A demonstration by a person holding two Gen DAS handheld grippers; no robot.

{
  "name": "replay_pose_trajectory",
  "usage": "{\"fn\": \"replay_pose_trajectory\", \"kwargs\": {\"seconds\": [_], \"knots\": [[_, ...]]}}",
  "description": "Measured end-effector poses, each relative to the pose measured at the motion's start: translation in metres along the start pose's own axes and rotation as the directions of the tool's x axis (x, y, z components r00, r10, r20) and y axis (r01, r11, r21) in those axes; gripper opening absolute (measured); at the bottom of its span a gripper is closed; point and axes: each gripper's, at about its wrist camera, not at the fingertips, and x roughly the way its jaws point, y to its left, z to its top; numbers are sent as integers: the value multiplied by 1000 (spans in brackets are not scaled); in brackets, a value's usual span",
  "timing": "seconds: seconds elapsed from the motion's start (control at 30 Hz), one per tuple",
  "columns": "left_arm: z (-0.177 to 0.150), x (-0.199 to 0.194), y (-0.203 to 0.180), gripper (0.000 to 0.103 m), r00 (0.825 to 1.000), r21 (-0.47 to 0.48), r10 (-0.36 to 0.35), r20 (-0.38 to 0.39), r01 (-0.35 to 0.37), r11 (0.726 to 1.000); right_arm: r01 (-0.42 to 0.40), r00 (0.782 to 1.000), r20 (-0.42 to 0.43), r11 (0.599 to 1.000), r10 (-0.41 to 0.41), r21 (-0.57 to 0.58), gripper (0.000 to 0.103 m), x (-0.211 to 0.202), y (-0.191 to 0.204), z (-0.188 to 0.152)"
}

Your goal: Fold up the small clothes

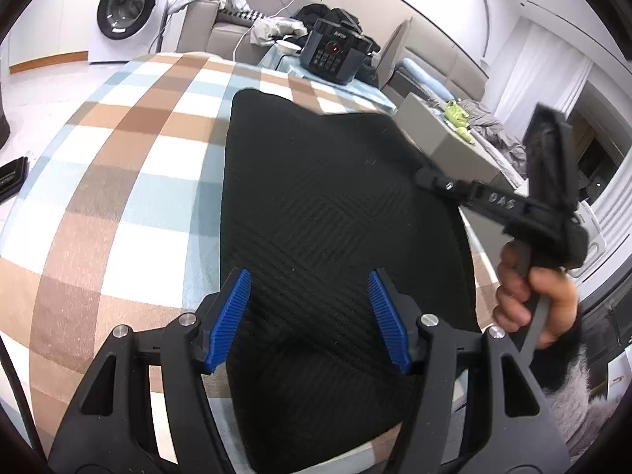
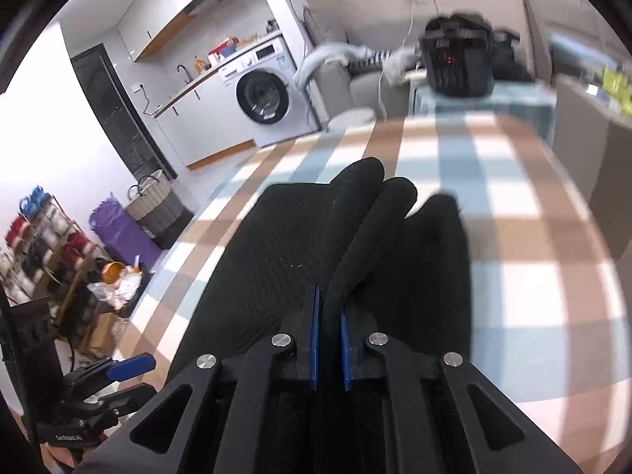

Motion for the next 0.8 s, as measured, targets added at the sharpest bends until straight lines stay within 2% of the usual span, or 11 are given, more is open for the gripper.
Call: {"fn": "replay_pose_trajectory", "kwargs": {"seconds": [0.07,0.13,0.23,0.4,0.5,0.53,0.57,0.63,0.73,0.8], "knots": [[0,1,-4,59,1000,16,-5,3,5,1000,62,998,-13,998,-62,-13,8,2,-5,1],[0,8,-6,60,1000,17,-2,-11,2,1000,111,992,-71,993,-109,29,8,18,-21,-4],[-5,22,-7,59,999,15,15,-50,-14,1000,87,994,-81,992,-80,89,8,26,-38,-11],[-12,29,-5,60,997,10,20,-69,-19,1000,33,998,-61,997,-28,74,11,17,-30,-9],[-12,31,-4,59,997,2,26,-66,-26,1000,33,996,-81,995,-26,97,16,8,-36,-11],[-12,30,-4,59,997,4,28,-66,-28,1000,31,997,-76,993,-23,111,21,0,-41,-16],[-11,30,-5,60,998,8,26,-64,-25,1000,26,997,-74,992,-17,121,31,-6,-44,-19],[-12,28,-9,60,998,19,22,-61,-21,1000,-12,997,-67,987,23,161,44,-23,-52,-36],[-12,25,-15,59,998,31,11,-58,-9,999,-68,995,-57,975,82,210,44,-46,-58,-67],[-11,25,-22,60,998,40,4,-57,-2,999,-71,994,-62,972,87,224,44,-59,-61,-90]]}}
